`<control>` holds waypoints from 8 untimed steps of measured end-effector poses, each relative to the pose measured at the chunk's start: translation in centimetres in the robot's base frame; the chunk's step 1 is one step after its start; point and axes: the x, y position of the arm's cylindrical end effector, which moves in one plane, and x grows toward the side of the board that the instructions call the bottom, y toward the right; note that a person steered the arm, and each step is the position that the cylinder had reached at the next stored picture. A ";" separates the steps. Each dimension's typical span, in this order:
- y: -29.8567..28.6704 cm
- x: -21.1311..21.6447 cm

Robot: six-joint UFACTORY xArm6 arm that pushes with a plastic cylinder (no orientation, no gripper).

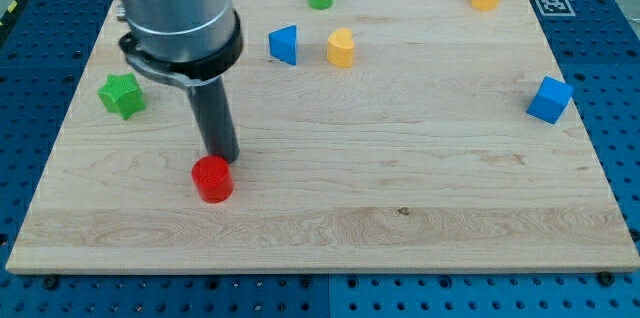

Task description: Slide the red circle towards the bottom left side of the board

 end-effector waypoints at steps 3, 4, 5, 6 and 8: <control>3.4 2.3; 0.6 5.1; -0.1 5.8; -0.2 5.8; -0.9 6.0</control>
